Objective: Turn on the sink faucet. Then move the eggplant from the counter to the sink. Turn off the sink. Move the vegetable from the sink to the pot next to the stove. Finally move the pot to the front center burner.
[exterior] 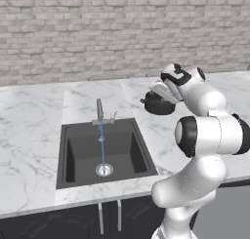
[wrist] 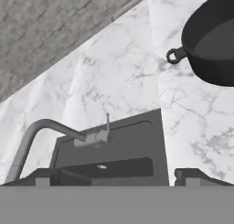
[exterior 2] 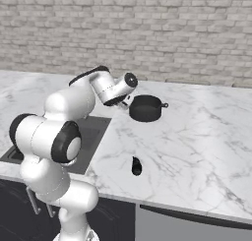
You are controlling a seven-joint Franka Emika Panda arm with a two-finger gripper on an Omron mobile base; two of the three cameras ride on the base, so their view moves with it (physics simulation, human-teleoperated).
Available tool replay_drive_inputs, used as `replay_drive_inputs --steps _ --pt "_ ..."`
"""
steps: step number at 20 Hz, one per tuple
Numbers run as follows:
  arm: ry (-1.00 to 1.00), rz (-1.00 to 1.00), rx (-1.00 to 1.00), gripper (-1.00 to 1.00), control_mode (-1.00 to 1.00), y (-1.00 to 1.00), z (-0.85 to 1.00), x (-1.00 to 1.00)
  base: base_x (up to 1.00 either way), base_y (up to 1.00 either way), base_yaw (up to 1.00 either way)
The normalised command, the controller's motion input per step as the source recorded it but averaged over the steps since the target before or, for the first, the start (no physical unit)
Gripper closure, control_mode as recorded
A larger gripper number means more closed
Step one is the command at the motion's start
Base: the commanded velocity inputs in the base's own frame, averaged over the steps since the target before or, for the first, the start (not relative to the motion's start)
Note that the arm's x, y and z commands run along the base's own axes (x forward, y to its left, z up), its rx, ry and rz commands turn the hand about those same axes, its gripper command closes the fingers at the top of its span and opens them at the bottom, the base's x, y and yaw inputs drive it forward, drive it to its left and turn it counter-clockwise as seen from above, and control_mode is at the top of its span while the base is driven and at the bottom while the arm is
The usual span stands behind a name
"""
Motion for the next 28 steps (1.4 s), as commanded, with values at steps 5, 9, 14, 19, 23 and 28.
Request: replay_drive_inputs --steps 5,9,14,19,23,28 --pt "0.35 -0.25 -0.09 -1.0 -1.0 -0.53 0.16 -0.39 0.0 0.0 0.0" --pt "0.43 -0.28 -0.12 -1.0 -1.0 -0.4 0.0 -0.24 0.0 0.0 0.0" --pt "0.38 -0.05 -0.17 -1.0 -1.0 -0.34 -0.14 -0.02 0.0 0.0 0.0" --pt "0.36 0.06 -0.18 -1.0 -1.0 -0.19 -0.56 -0.26 0.0 0.0 0.0" --pt "0.28 0.09 -0.15 -1.0 -1.0 -0.26 -0.44 -0.43 0.0 0.0 0.0" --pt "0.17 0.1 -0.07 -1.0 -1.0 -0.39 -0.41 -0.66 0.0 0.0 0.0"
